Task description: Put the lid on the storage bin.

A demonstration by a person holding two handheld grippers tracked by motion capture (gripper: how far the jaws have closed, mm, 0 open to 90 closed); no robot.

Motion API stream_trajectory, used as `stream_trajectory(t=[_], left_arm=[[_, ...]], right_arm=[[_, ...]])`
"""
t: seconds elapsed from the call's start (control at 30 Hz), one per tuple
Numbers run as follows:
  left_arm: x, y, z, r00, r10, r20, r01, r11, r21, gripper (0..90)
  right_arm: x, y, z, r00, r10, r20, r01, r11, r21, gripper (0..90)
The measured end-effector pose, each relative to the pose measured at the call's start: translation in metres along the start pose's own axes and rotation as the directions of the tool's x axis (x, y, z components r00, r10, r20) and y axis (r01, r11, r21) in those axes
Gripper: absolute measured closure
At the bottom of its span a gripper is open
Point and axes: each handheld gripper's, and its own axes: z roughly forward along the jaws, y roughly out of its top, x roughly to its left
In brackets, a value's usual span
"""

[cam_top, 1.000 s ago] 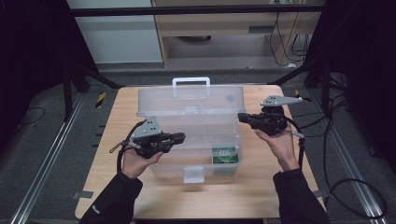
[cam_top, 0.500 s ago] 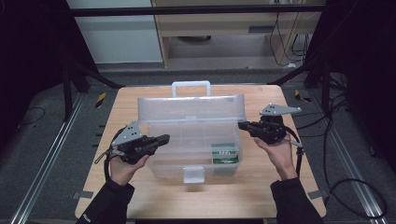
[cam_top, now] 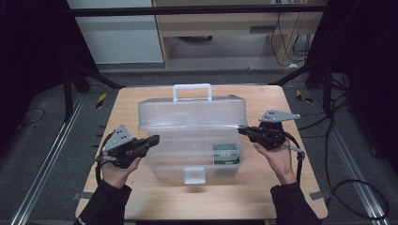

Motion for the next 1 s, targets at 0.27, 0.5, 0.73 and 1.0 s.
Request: stream_trajectory(t=[0.27, 0.5, 0.73, 1.0], left_arm=[[0.010, -0.006, -0.004, 0.9987, -0.046, -0.024, 0.046, 0.9990, 0.002, 89.5], [0.019, -0.012, -0.010, 0.9959, -0.067, -0.061, 0.068, 0.9977, 0.003, 89.5], [0.023, -0.018, -0.013, 0.9932, -0.080, -0.084, 0.082, 0.9966, 0.012, 89.5], [0.025, -0.024, -0.014, 0.9907, -0.099, -0.094, 0.101, 0.9947, 0.018, 89.4]], right_arm=[[0.000, -0.004, -0.001, 0.9999, 0.010, -0.014, -0.010, 1.000, 0.003, 90.0], [0.002, -0.007, -0.002, 1.0000, 0.006, -0.008, -0.005, 1.000, 0.029, 90.0], [0.001, -0.011, -0.003, 1.0000, 0.007, 0.000, -0.007, 0.999, 0.048, 90.0], [0.003, -0.015, -0.004, 1.0000, 0.000, 0.008, -0.001, 0.998, 0.065, 89.9]])
